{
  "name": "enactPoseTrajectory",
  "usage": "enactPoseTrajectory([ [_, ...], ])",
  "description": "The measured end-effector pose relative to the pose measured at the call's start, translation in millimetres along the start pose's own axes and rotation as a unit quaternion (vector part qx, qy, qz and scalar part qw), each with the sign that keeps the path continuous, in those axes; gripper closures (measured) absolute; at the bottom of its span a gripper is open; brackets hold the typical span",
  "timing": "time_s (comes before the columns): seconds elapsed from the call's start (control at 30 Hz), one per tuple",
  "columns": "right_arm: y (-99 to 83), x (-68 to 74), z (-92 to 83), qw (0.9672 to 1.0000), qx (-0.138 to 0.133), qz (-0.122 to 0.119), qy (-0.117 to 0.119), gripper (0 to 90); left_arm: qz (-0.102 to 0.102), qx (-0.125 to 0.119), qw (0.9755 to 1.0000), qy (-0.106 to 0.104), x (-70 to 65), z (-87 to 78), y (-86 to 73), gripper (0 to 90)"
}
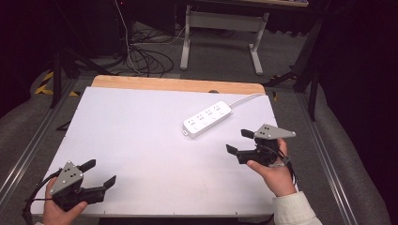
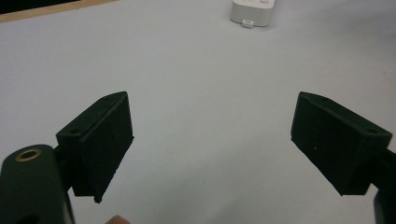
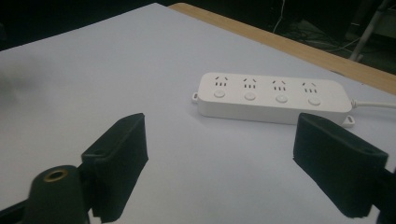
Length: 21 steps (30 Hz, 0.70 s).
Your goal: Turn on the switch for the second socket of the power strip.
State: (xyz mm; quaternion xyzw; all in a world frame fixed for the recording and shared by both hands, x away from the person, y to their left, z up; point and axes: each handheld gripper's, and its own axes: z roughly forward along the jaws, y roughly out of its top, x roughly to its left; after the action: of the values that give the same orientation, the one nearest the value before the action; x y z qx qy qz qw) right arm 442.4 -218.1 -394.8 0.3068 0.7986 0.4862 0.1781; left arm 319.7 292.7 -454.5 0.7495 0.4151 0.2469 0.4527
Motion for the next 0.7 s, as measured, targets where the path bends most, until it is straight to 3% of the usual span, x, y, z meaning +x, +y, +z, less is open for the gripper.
enactPoseTrajectory([
  [0.23,-24.7,4.6,-13.8,0.9996,-0.019,-0.004,0.018,6.7,-0.003,-0.003,1.0000,-0.002,-1.0,0.1,0.2,12.8],
  [0.37,-38.8,5.1,-19.8,0.9988,-0.032,0.012,0.034,5.2,-0.001,-0.003,1.0000,-0.003,-0.8,-0.3,0.4,12.5],
  [0.6,-59.5,8.5,-21.8,0.9990,-0.020,0.010,0.038,5.3,-0.008,-0.006,0.9999,-0.010,-1.3,0.0,0.6,12.2],
  [0.7,-67.3,9.0,-19.8,0.9993,-0.010,0.021,0.031,6.3,-0.006,-0.008,0.9999,-0.008,-1.5,0.2,0.5,11.9],
])
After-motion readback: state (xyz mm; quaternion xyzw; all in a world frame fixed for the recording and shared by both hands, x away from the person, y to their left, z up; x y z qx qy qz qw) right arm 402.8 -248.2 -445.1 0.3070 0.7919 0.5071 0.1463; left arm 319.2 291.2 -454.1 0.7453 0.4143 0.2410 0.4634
